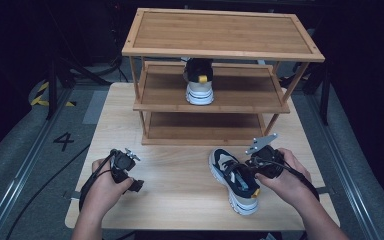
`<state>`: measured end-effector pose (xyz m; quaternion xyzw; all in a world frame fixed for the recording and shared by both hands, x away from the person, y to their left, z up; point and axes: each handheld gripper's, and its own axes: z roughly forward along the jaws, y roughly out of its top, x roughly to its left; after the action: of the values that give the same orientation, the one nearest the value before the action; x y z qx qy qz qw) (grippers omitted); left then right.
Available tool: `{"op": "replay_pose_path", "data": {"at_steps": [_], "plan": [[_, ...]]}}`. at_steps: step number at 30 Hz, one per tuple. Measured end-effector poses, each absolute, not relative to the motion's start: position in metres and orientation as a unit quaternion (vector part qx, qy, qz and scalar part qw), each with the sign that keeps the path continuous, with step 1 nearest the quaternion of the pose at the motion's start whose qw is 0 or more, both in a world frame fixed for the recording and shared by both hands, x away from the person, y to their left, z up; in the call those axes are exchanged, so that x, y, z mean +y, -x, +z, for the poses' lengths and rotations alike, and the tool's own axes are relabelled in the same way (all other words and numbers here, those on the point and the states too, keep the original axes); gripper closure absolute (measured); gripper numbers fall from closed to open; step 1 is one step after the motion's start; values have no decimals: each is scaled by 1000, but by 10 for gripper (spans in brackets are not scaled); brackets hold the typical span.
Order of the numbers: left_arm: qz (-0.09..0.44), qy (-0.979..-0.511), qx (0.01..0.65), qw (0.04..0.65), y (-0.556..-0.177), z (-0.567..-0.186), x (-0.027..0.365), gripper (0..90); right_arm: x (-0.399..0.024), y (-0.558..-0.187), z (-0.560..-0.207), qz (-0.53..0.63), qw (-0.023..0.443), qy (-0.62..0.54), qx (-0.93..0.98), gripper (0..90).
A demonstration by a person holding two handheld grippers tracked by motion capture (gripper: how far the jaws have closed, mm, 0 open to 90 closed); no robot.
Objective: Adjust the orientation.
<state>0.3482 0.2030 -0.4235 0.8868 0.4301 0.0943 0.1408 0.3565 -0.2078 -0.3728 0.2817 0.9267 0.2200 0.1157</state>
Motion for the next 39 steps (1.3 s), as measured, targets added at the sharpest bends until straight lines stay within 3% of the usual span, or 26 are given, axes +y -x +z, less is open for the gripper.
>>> {"op": "replay_pose_path", "data": {"at_steps": [9, 20, 25, 31, 39], "plan": [[89, -888, 431, 137, -350, -425, 201, 170, -209, -355, -373, 202, 142, -297, 922, 813], [85, -896, 412, 140, -362, -424, 186, 170, -250, -362, -375, 199, 166, -381, 888, 798], [85, -899, 406, 142, -364, -421, 184, 170, -263, -355, -365, 230, 158, -380, 882, 686], [83, -901, 401, 143, -368, -421, 181, 170, -285, -342, -356, 217, 138, -401, 879, 708], [79, -906, 390, 144, -373, -419, 175, 174, -294, -339, -383, 162, 88, -413, 892, 721]]}}
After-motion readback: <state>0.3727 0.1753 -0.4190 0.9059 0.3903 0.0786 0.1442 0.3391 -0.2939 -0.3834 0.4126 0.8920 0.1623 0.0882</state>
